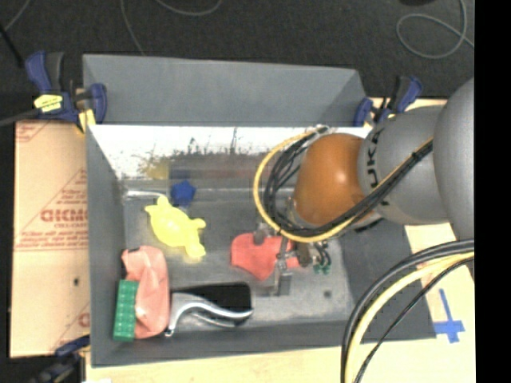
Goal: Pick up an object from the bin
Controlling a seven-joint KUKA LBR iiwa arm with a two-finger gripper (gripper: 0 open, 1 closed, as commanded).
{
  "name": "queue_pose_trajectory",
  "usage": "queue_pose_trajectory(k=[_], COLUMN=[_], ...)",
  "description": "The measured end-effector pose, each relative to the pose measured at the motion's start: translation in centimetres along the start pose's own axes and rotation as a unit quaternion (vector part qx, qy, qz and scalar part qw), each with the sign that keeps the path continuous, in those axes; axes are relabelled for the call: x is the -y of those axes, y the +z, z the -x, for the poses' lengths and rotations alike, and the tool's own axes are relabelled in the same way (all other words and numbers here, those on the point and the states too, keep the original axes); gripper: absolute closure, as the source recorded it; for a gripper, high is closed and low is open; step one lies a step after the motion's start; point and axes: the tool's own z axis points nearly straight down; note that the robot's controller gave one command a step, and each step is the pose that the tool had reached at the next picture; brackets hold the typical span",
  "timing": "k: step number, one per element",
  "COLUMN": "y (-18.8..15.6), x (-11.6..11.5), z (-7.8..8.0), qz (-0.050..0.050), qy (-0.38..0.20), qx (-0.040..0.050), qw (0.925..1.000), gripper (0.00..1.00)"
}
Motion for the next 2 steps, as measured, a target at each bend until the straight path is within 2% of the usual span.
queue_pose_trajectory(k=[1, 2], y=[-0.02, -0.02], x=[0.0, 0.0], z=[0.03, 0.03], qz=[0.0, 0.0], qy=[0.0, 0.0], qx=[0.0003, 0.0003], qw=[1.0, 1.0], gripper=[1.0, 1.0])
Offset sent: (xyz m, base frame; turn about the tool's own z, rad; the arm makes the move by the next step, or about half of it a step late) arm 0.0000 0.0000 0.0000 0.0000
